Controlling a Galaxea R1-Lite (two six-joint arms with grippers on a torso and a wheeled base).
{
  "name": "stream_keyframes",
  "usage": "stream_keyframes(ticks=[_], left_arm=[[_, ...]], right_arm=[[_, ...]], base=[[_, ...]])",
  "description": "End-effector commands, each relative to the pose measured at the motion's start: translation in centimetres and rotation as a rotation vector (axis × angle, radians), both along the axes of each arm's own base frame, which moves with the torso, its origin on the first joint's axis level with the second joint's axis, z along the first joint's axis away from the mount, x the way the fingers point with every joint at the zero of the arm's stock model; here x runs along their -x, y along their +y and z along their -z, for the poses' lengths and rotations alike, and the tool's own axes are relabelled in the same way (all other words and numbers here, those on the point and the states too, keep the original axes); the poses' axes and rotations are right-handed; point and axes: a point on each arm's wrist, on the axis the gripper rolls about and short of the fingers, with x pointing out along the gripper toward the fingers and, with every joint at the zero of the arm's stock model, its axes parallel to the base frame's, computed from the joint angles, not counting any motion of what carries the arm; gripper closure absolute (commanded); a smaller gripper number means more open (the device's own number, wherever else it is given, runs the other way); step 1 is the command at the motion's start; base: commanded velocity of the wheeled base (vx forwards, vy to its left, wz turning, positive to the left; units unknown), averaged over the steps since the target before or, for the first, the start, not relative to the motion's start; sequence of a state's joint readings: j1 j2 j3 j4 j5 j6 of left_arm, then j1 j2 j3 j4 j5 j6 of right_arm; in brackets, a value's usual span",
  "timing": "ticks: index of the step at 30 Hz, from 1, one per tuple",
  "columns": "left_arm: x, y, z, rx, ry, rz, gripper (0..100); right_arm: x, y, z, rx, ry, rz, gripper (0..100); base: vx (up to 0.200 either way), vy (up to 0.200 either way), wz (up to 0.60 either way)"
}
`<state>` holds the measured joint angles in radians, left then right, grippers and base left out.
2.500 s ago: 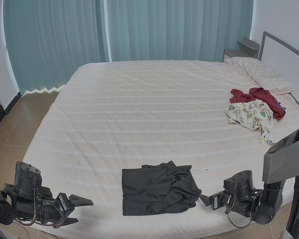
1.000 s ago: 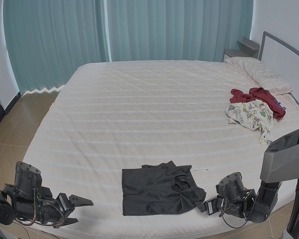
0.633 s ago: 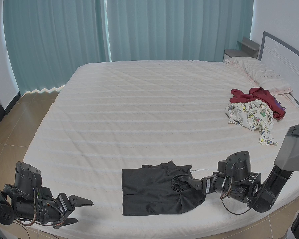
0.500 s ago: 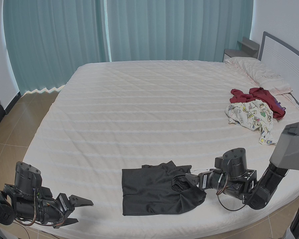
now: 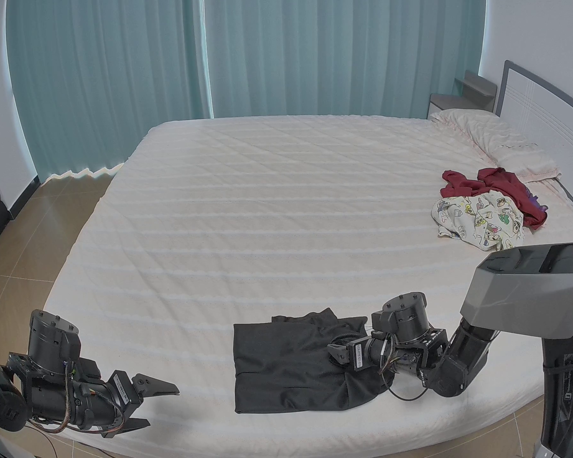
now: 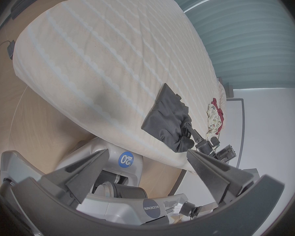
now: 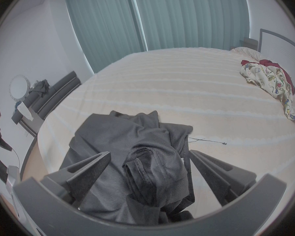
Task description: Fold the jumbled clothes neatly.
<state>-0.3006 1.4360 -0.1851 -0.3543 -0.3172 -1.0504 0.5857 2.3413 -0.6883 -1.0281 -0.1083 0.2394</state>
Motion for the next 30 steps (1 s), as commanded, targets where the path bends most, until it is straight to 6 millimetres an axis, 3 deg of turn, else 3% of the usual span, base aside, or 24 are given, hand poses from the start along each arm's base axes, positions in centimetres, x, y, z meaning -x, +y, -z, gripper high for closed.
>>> stream_keyframes(ticks=[1, 9, 10, 18, 30], left_arm=[[0.0, 0.0, 0.1, -0.001, 0.004, 0.000, 0], [0.1, 0.0, 0.1, -0.002, 0.005, 0.001, 0], [0.1, 0.0, 0.1, -0.002, 0.005, 0.001, 0], [0.1, 0.0, 0.1, -0.002, 0.005, 0.001, 0], [0.2, 0.0, 0.1, -0.002, 0.006, 0.001, 0]], right_arm=[[-1.6, 0.3, 0.7, 0.041, 0.033, -0.016, 0], [-2.0, 0.9, 0.7, 0.059, 0.060, -0.056, 0], [-2.1, 1.0, 0.7, 0.060, 0.058, -0.056, 100], [-2.9, 1.1, 0.1, 0.022, 0.024, -0.029, 100], [-4.6, -0.6, -1.1, -0.039, 0.000, 0.059, 100]], base=[[0.000, 0.000, 0.00], [0.000, 0.000, 0.00], [0.000, 0.000, 0.00], [0.000, 0.000, 0.00], [0.000, 0.000, 0.00]])
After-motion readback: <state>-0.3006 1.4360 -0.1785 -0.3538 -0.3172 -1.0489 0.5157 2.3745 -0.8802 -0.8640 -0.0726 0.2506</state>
